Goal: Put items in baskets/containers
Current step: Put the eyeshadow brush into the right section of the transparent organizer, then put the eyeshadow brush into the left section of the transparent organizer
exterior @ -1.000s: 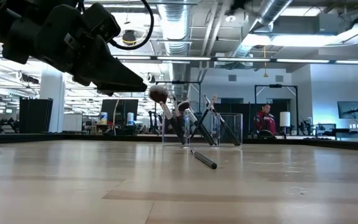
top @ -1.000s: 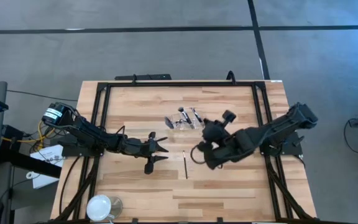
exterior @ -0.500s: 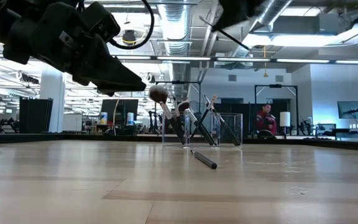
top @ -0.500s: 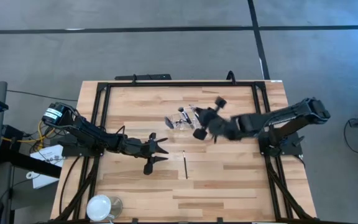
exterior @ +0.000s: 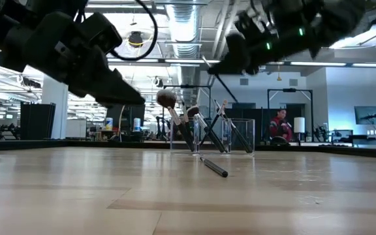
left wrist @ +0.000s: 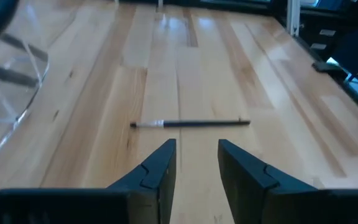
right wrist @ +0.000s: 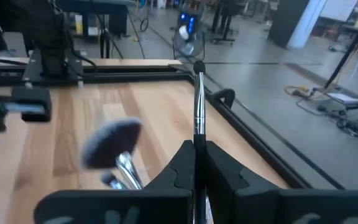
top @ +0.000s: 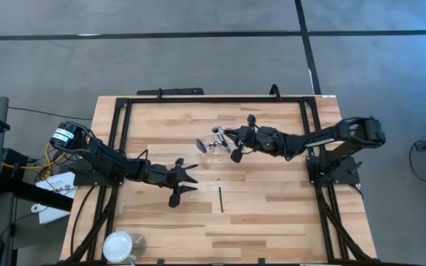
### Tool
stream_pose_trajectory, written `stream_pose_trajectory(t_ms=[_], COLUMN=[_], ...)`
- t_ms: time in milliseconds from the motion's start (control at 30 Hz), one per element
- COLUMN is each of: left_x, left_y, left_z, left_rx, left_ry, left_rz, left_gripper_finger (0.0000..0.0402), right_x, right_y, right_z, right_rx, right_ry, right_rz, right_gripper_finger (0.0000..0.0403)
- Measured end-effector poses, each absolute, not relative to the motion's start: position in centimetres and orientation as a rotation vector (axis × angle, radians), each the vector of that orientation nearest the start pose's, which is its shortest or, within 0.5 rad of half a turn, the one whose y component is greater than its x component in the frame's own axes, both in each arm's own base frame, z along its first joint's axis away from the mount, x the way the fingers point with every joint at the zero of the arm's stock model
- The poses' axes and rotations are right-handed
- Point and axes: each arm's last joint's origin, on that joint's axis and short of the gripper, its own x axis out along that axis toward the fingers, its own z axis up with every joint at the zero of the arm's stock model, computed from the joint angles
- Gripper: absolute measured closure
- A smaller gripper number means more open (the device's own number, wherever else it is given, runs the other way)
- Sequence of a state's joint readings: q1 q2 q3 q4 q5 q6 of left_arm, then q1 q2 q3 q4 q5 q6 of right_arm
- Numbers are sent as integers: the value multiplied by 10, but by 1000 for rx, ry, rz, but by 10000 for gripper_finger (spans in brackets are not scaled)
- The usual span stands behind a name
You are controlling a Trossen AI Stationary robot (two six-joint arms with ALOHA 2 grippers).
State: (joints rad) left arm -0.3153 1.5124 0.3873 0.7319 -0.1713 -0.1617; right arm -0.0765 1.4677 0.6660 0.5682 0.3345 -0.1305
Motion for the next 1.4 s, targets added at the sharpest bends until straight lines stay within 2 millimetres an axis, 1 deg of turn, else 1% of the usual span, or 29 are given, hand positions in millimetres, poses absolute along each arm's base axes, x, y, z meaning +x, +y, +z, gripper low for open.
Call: stream_pose_trajectory(t_ms=[100,200,267,400,500,667,767,933,1033,1100,1200,1267,1333,1400], left_x=[239,236,236,235,235,235,235,235,235,235,235,236,236,236], left_y=[-73,-72,-72,-72,-72,-72,-72,-72,-72,-72,-72,-72,-72,-71], left_z=[131,129,128,127,127,128,128,128,128,128,128,128,128,128], left_rx=[-65,-88,-93,-95,-95,-96,-96,-96,-96,-96,-96,-97,-97,-92], left_ry=[408,419,423,424,423,419,417,416,416,416,416,416,415,411], left_rz=[-108,-103,-101,-101,-100,-101,-101,-101,-101,-101,-101,-102,-102,-101], left_gripper_finger=[286,286,286,286,286,286,286,286,286,286,286,286,286,286], right_x=[288,280,276,274,276,275,275,274,275,275,277,280,283,287], right_y=[-41,-48,-50,-53,-53,-53,-54,-49,-40,-29,-5,12,30,49], right_z=[185,168,158,142,136,132,131,137,145,152,161,163,164,161], right_rx=[-151,-138,-118,-108,-103,-38,-40,-41,-28,-16,39,90,137,179], right_ry=[224,181,173,211,237,248,262,241,200,167,128,133,161,211], right_rz=[-421,-418,-428,-436,-435,-467,-486,-482,-453,-411,-329,-271,-217,-165], right_gripper_finger=[397,397,394,386,381,367,351,318,297,283,263,250,237,223])
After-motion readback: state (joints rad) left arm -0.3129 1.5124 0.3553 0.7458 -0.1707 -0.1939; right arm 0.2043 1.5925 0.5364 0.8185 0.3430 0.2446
